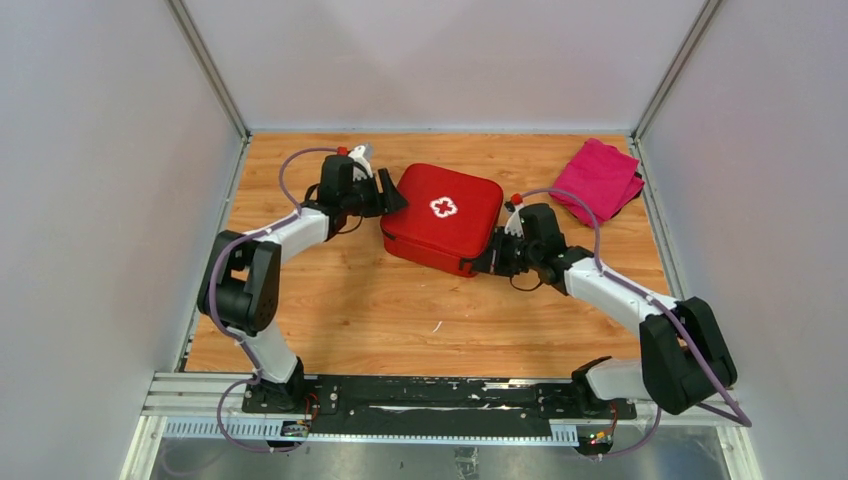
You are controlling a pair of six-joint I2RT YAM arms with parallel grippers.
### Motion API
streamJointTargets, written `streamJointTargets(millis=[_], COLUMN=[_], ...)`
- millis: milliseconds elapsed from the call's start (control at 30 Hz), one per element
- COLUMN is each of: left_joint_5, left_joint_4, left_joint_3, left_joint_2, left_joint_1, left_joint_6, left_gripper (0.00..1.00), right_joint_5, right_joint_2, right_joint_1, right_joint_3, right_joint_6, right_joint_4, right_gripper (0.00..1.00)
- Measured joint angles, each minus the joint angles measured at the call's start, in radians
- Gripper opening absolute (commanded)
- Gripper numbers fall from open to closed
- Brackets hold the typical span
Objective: Organize the medicine kit
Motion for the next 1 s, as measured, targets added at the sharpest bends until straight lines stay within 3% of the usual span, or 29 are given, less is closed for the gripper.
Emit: streamJointTargets(millis=[400,600,767,1000], left_joint_5=[-0.067,-0.126,-0.244,-0.388], left_joint_4=[0.025,-0.047,-0.255,-0.359], left_joint_3=[-0.273,-0.406,-0.386,-0.281], left_joint_2=[-0.256,-0.451,-0.599,-0.666], left_joint_1=[-0.035,-0.076,-0.112,-0.132], left_joint_6=[0.006,-0.003,0.054,0.156], left_gripper=[0.66,0.73,0.76,0.75], right_joint_5=[-0.01,0.011,0.0,-0.048], right_joint_2=[0.113,0.155,0.183,0.212], right_joint_1=[-0.015,-0.021,-0.021,-0.021], right_joint_3=[0.17,0.242,0.281,0.309], right_joint_6=[-0.172,-0.257,-0.308,-0.349], right_joint_4=[-0.204,-0.279,-0.299,-0.324], right_gripper=[0.0,0.0,0.0,0.0])
